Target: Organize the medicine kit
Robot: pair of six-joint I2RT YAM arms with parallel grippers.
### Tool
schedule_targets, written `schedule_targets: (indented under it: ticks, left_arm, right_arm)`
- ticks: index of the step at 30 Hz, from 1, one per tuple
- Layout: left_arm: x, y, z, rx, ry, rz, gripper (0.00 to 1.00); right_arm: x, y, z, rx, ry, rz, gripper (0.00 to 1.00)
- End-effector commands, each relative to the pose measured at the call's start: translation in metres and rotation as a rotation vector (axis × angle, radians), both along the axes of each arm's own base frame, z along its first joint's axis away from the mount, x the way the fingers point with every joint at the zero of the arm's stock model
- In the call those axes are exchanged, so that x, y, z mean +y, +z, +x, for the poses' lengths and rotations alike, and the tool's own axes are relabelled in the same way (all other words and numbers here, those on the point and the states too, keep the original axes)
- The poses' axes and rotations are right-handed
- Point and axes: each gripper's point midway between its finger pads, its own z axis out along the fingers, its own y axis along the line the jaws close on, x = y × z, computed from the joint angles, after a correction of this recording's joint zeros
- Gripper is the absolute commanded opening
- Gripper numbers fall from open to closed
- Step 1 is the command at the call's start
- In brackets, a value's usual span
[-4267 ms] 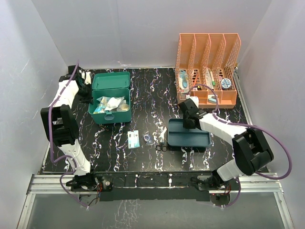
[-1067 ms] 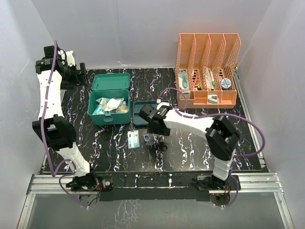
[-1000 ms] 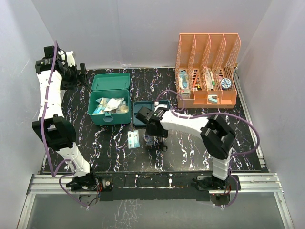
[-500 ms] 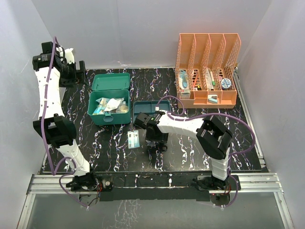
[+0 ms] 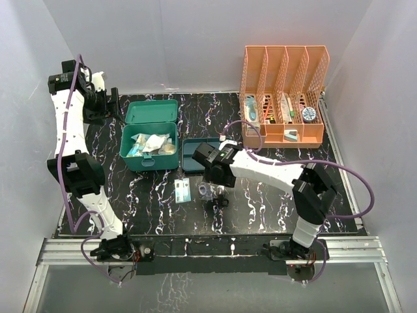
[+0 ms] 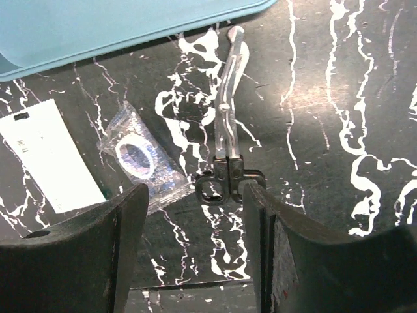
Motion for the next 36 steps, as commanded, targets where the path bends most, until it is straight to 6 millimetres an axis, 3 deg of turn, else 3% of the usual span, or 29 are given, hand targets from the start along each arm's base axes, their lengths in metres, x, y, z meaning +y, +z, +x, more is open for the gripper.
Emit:
schedule_targets:
  ticks: [1,13,27,36]
  left_arm:
    - [-0.002,0.015,-0.008,-0.010,-0.002,-0.013,0.84]
    - [-0.005,0.011,-0.013,0.029,-0.007,-0.036,0.84]
    - [-0.002,0.008,-0.017,0.046,-0.014,-0.012,0.86]
    - [0.000,-0.002,-0.027,0.082,-0.038,0.010,0.92]
  right_arm:
    - [-0.013,0.002,0.004,-0.019,0.002,0.008,0.58]
    - [-0.016,-0.018,0.018,0.018,0.097,0.002,0.58]
    - [-0.012,-0.054,0.004,0.118,0.143,0.000,0.57]
    - [-0.007,-0.063,-0.009,0.172,0.186,-0.005,0.52]
